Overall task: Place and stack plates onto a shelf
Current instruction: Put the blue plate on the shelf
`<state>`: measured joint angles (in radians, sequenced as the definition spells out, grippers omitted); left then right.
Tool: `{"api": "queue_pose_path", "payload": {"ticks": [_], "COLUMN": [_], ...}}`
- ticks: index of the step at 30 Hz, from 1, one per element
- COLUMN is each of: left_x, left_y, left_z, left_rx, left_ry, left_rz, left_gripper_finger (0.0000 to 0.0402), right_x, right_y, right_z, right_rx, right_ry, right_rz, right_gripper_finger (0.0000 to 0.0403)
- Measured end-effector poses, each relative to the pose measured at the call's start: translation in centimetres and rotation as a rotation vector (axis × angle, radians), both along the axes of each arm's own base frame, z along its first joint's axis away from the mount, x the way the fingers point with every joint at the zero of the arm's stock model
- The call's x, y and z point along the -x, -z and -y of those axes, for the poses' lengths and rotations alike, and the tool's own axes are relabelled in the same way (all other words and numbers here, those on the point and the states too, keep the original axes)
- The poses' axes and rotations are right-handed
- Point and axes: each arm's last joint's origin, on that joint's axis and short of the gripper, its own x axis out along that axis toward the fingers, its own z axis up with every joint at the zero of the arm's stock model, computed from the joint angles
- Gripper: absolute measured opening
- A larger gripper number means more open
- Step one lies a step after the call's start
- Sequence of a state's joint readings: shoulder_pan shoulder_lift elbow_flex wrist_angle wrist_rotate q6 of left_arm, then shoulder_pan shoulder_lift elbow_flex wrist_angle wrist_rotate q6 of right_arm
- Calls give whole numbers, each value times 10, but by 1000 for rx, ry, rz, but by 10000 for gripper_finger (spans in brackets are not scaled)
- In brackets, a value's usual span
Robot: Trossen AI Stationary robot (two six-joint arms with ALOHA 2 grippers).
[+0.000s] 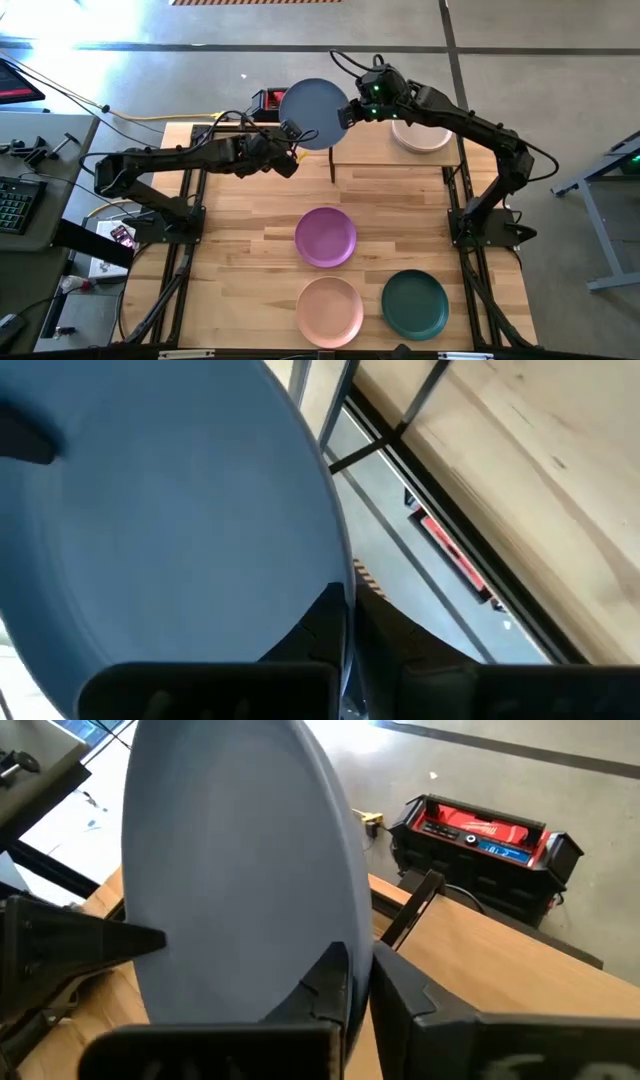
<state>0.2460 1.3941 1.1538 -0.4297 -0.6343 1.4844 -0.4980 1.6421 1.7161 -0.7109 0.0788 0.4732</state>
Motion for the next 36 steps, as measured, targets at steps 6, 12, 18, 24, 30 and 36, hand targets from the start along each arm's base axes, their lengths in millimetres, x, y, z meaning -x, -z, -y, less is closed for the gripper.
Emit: {"api": "queue_pose_path", "payload": {"ticks": [6,12,18,24,30,36], "left_x": [0,0,0,-1,-2,-2], "left_y": [0,-1,-1,-1,-4,-8], "left_z": [0,0,0,0,2,4], "left_rx": [38,67,109,177,186,76], "left_ry": [-38,-72,-111,-141,-245,-372], "left_rz": [56,116,177,255,380,456], "left_gripper_finger": [13,17,28,61,92,95], "right_x": [0,0,1,4,12,39], "right_y": [0,0,0,1,2,0], "right_z": [0,0,1,6,18,32], "right_rx": [3,6,17,16,8,-24], "right_ry": [-4,-2,14,25,65,134], "right_rz": [-3,-6,-14,-18,-30,-94], "right_gripper_finger": [4,2,1,0,0,0]}}
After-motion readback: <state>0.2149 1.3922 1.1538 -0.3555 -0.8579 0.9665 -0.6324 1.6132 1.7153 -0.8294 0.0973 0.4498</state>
